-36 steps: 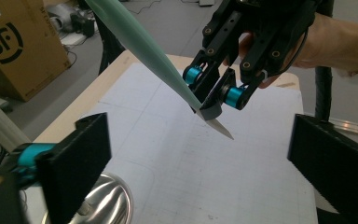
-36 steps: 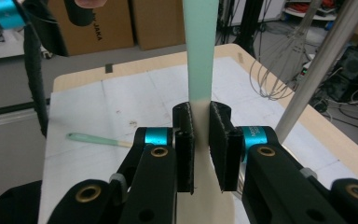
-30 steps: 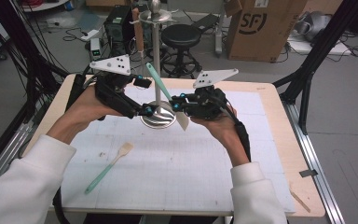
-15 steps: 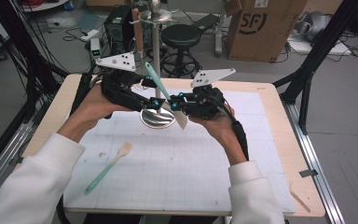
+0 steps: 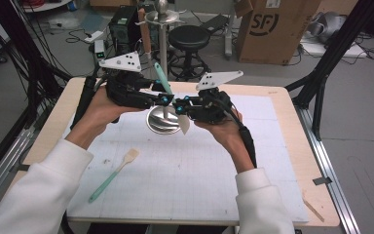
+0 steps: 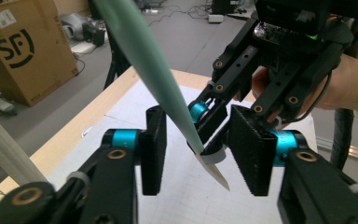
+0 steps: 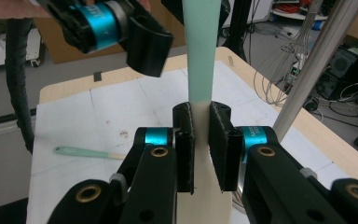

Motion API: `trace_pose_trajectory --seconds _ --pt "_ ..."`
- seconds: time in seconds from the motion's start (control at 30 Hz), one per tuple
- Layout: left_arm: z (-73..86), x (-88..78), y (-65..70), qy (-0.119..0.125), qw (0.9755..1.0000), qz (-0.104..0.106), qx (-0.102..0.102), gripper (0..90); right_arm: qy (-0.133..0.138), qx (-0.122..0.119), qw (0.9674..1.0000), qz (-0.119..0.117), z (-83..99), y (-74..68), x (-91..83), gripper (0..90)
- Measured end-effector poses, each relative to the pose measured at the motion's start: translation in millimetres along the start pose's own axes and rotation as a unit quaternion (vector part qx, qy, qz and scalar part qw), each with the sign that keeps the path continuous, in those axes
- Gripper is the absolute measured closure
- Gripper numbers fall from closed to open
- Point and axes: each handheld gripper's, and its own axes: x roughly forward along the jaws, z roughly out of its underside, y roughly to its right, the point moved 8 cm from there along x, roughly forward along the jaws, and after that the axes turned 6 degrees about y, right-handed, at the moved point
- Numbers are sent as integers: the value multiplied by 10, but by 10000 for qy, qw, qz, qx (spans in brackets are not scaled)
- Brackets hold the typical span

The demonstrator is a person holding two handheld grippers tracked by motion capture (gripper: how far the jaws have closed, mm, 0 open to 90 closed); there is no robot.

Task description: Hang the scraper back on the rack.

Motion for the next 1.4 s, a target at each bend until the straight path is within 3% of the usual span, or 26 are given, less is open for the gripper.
trace_pose_trajectory --seconds 0.33,0.53,0.63,0.83,0.9,1.0,1.07,1.13,1.27,1.4 --pt "-7 4 -32 15 9998 -182 -115 732 25 -2 10000 -24 -23 -25 26 805" --pt "-17 8 -13 75 9994 55 -340 798 28 -78 10000 -36 -25 -39 47 804" --pt "-8 6 1 37 9995 162 -287 827 24 -110 9999 -47 -25 -48 63 806" --pt "7 -14 32 -39 9991 373 -181 836 39 -121 9995 -295 4 -80 64 792" --pt "19 -36 21 -125 9992 378 -98 838 52 -69 9988 -480 25 -105 46 671" --pt "34 -67 6 -187 9988 449 -40 838 -14 -68 9985 -550 90 -106 -1 515" --pt "40 -89 -3 -228 9985 492 -22 838 -31 77 9983 -576 149 -83 -40 289" --pt "44 -107 -28 -280 9985 469 -19 837 -57 359 9965 -749 228 -78 -79 107" --pt "41 -144 -87 -394 9985 386 -10 836 -15 345 9964 -777 384 -43 -163 0" --pt "6 -197 -131 -460 9981 403 18 837 -27 363 9970 -687 502 1 -296 0"
